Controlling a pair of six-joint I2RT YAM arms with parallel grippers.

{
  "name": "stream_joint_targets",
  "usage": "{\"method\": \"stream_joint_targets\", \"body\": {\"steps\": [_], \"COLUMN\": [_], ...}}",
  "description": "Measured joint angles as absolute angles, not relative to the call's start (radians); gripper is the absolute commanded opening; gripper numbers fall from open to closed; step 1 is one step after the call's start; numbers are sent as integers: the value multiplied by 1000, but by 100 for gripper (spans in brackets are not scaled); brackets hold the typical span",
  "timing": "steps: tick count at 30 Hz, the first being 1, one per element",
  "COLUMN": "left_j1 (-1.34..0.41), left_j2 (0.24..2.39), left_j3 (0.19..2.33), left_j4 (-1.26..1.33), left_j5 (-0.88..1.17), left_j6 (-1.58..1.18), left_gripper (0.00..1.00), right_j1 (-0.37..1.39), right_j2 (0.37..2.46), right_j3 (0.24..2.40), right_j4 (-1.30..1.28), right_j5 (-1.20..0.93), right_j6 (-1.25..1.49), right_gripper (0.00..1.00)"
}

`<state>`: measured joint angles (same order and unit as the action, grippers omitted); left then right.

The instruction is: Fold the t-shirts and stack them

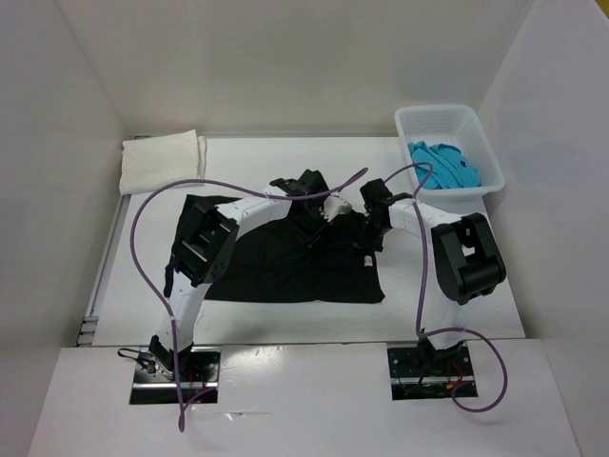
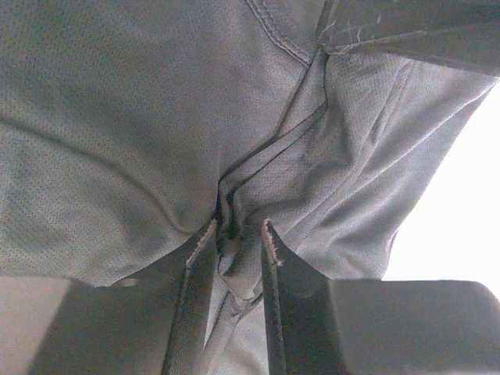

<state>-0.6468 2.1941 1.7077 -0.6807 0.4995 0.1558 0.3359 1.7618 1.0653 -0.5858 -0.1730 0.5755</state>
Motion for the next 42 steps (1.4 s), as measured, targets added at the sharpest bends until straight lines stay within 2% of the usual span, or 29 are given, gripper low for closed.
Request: {"method": "stream_joint_targets", "body": {"steps": [2, 8, 18, 32, 42], "left_j1": [-647, -646, -639, -578, -556], "left_j2": [2194, 2192, 2167, 2065, 2059], "left_j3": [1708, 1708, 1708, 1600, 1542], "left_j4": [-681, -681, -681, -665, -612], "left_j5": [499, 503, 511, 509, 478], "left_j6": [156, 155, 157, 153, 128], "left_gripper": [37, 17, 4, 4, 21], "right_j1": [336, 336, 336, 336, 336], "right_j2": [1762, 1762, 1761, 1762, 1847], "right_j3": [1063, 1055, 1054, 1122, 1219], "right_j4": [-585, -585, -585, -588, -562], "right_j5": [-173, -173, -173, -157, -146], "right_j6": [575, 575, 575, 575, 562], "right_gripper": [0, 0, 0, 0, 0]}}
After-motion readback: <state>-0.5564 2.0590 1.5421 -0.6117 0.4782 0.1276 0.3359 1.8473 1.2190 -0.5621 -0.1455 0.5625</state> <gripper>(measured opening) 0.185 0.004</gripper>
